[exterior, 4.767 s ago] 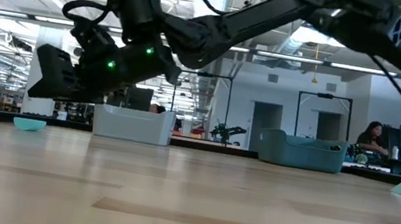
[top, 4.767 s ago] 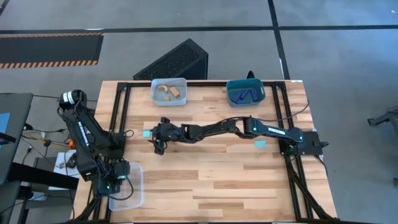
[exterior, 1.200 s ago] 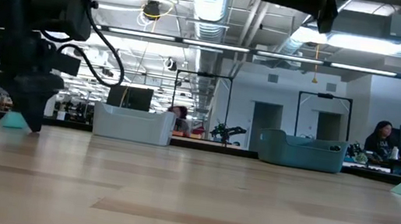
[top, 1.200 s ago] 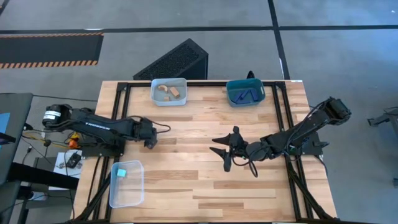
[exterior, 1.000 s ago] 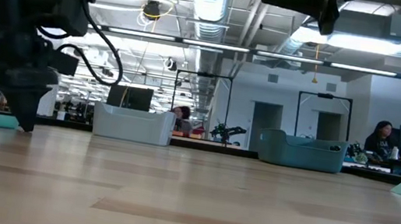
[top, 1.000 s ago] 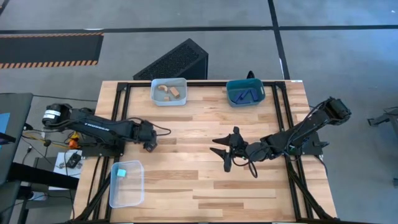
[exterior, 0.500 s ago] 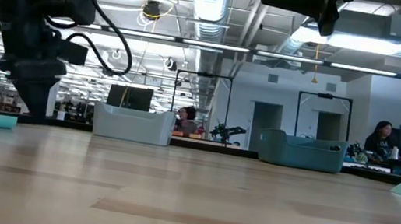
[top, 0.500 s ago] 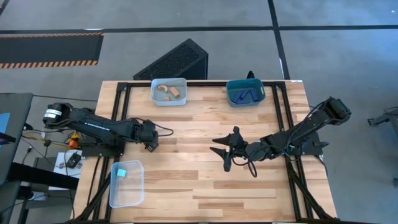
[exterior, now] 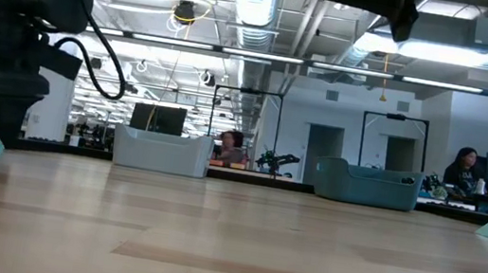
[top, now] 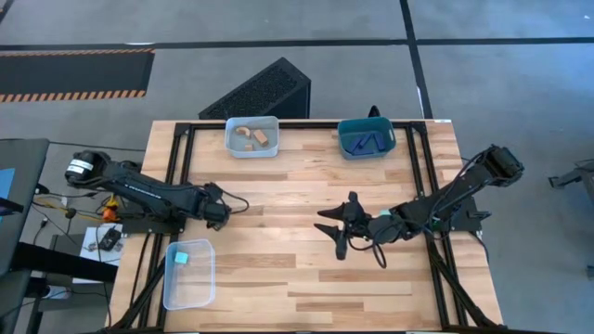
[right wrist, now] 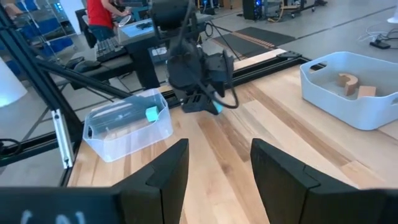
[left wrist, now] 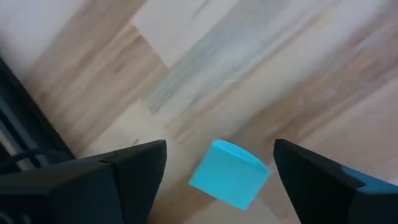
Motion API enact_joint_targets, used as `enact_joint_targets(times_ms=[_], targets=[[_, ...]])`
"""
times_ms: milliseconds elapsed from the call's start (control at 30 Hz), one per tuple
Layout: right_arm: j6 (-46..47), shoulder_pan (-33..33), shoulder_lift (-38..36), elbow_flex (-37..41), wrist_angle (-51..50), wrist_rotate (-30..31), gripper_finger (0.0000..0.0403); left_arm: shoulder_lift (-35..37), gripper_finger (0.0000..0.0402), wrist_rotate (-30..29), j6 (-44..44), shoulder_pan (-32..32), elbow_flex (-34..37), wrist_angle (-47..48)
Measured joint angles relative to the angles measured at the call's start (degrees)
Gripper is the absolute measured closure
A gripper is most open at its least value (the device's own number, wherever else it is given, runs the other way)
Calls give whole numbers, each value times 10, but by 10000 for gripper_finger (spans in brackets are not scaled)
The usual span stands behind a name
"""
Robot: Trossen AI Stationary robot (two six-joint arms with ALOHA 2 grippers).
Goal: Sort & place blocks by color
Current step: Put the light blue block into the transparent bin
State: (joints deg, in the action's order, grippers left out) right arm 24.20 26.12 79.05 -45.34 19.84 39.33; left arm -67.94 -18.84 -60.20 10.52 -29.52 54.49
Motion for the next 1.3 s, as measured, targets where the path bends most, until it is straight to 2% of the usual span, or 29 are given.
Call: enact_joint_targets(times_ms=[533,933,1067,1300], targets=[[9,-14,0,0,-1,-2,207,0,111,48,1,34,18,-4],[9,-15,0,0,1,-3,207,3,117,53,74,34,37,-39],[9,-15,0,0,0,-3,207,2,155,55,95,34,38,-47],[9,-15,0,0,-1,-3,207,2,271,65,120,34,38,-61]])
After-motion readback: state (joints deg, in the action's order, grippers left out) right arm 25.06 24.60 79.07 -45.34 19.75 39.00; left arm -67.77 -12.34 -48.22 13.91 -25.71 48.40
